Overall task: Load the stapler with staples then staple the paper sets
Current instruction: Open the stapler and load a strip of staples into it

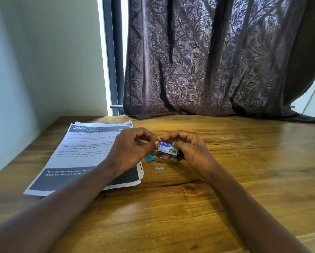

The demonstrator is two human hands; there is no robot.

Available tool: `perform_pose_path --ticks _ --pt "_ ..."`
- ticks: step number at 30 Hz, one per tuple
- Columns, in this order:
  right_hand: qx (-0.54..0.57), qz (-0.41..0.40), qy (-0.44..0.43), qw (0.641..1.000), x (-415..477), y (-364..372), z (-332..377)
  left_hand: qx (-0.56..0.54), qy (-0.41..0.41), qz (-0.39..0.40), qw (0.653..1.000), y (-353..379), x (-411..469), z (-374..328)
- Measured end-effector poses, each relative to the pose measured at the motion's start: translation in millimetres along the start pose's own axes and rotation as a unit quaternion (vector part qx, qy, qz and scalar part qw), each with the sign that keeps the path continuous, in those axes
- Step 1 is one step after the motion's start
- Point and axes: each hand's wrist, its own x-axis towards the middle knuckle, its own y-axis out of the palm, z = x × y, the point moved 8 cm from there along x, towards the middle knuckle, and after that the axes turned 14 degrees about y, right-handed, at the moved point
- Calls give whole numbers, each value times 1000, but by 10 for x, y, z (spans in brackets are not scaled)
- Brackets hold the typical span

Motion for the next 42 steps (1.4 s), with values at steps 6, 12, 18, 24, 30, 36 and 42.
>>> perform_pose_path --ticks 6,12,18,24,30,36,42 --pt "20 -8 -27 999 26 -34 54 -170 -108 -21 979 65 -44 136" --pt "14 -16 -31 999 44 -48 30 -213 -124 -13 969 158 -75 117" --pt "80 -200 32 976 140 -599 -113 -40 -63 -58 996 11 174 28" --pt "24 -309 68 948 187 -873 -329 203 -8 148 968 319 608 69" --pt "-92 -289 41 952 259 -738 -319 259 -36 349 900 536 785 344" --pt "-117 -258 23 959 310 -692 -296 238 3 330 914 458 750 405" --pt "-110 -228 -3 967 329 -650 -255 228 31 217 949 339 620 361"
